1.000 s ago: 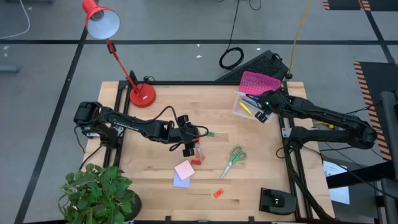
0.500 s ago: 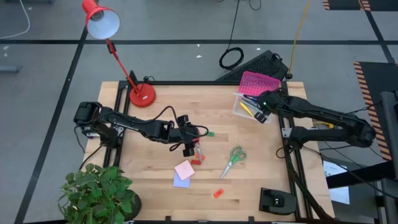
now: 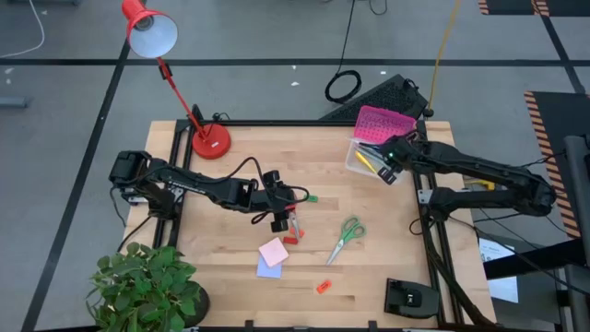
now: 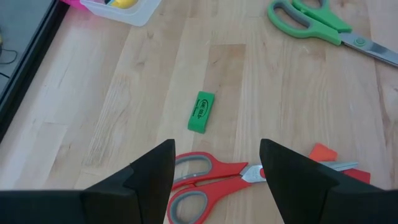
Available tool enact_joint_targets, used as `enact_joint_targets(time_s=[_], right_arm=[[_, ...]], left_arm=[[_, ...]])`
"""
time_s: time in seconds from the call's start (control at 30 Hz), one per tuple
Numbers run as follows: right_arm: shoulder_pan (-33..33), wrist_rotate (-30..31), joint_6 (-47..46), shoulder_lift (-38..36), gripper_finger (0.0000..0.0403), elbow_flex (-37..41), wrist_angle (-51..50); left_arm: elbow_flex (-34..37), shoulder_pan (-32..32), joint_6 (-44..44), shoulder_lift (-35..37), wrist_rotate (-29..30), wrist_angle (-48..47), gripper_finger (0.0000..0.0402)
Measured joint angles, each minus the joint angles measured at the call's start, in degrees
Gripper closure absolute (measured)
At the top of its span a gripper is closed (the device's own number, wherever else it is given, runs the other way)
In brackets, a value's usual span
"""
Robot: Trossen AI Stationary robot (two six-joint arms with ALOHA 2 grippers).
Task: Pack school essentials
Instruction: Put the blue scissors into the supply box, then put the orange scissors into the supply box
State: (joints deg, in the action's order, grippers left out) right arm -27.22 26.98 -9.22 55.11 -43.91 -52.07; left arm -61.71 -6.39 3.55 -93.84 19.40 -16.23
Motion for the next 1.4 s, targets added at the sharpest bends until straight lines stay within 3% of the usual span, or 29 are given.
enact_joint_targets(time_s=[0.33,0.97,1.4], right_arm=[[-0.53,0.09,-4.56,1.38,0.0321,-0.39,-3.39],[-3.54,-0.03,-3.58,14.45,0.0320,-0.34,-2.78],[-3.56,0.10,-2.70,17.68,0.0250,0.49,-0.28]], left_arm=[[0.00,0.00,0.69,0.00,0.00,0.30,0.0163],[0.00,0.00,0.81,0.00,-0.01,1.54,0.0163],[0.00,0.00,0.78,0.00,0.00,1.53,0.0163]])
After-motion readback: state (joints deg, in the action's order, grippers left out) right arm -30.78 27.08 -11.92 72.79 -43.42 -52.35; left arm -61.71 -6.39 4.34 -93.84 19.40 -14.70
